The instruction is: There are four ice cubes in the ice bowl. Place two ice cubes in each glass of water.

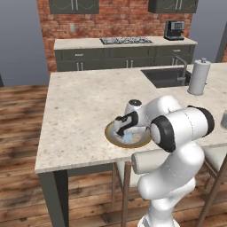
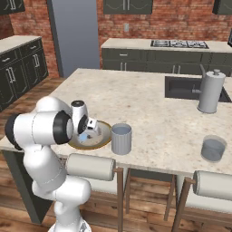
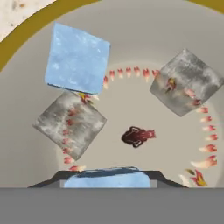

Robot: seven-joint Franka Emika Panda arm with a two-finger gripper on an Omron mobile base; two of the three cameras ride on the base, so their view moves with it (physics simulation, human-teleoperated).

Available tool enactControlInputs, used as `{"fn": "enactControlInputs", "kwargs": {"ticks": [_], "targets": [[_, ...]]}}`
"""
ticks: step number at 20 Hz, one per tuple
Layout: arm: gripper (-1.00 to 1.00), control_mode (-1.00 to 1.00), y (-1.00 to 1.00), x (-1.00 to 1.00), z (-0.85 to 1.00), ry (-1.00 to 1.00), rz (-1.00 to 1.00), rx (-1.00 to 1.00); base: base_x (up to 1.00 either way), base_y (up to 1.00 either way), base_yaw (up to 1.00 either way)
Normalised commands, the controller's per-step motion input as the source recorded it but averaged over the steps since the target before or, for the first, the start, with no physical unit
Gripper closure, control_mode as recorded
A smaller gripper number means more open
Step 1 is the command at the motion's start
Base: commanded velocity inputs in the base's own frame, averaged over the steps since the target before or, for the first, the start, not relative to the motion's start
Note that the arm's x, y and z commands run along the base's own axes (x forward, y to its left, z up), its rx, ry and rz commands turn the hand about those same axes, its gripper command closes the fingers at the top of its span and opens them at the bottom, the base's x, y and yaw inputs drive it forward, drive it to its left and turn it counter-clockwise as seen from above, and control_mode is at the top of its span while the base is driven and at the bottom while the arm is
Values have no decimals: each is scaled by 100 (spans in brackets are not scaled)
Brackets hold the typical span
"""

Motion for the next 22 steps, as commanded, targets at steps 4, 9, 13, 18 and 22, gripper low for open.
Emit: {"fn": "enactControlInputs", "kwargs": {"ticks": [4, 9, 13, 18, 22], "targets": [[100, -100, -23, 0, 100, -8, -12, -2, 0, 0, 0], [100, -100, -66, 0, 100, -1, -17, -3, 0, 0, 0], [100, -100, -99, 4, 100, 12, -23, 0, 0, 0, 0], [100, -100, -100, 1, 64, 21, -26, -3, 0, 0, 0], [100, -100, -65, 0, -5, 4, -8, 3, 0, 0, 0]]}}
